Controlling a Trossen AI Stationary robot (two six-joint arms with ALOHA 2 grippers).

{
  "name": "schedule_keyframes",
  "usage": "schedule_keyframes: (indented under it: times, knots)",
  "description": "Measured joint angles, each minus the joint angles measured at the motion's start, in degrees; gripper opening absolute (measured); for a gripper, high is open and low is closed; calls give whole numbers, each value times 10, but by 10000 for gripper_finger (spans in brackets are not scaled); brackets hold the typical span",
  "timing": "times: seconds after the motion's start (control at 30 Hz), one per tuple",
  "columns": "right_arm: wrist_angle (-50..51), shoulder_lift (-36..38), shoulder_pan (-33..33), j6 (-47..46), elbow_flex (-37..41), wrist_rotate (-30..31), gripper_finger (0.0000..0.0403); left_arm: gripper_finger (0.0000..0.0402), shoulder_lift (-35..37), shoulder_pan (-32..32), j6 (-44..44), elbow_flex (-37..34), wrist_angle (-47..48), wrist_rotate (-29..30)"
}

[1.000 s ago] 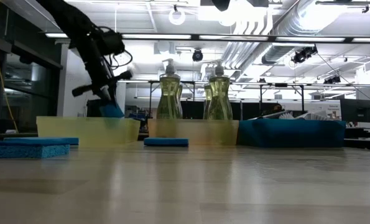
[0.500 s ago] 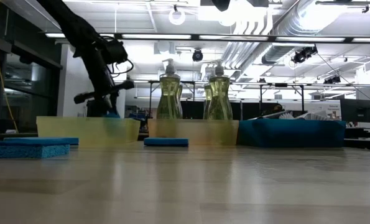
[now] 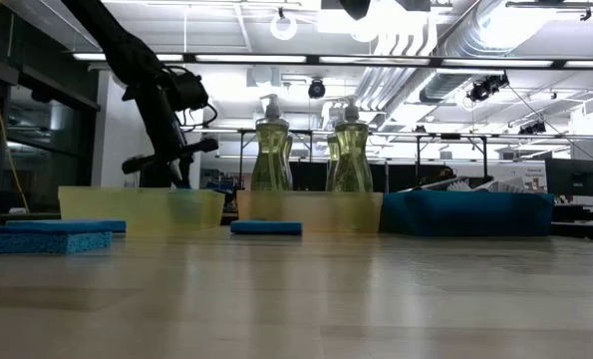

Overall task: Pick & Place Kitchen Sink Supplies
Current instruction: Put the blue sponge into the yellow bin

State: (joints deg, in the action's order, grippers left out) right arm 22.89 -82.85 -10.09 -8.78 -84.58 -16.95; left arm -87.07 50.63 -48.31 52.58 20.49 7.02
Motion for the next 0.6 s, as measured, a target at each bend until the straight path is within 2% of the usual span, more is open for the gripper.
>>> schedule_keyframes:
  times: [0.17, 0.47, 0.6]
  knots:
    - [12, 0, 0, 0, 0, 0, 171, 35, 0, 0, 3, 0, -15, -7]
    - [13, 0, 0, 0, 0, -1, 171, 142, 0, 0, 5, 0, -39, -21]
    - [13, 0, 0, 0, 0, -1, 171, 174, 0, 0, 5, 0, -40, -20]
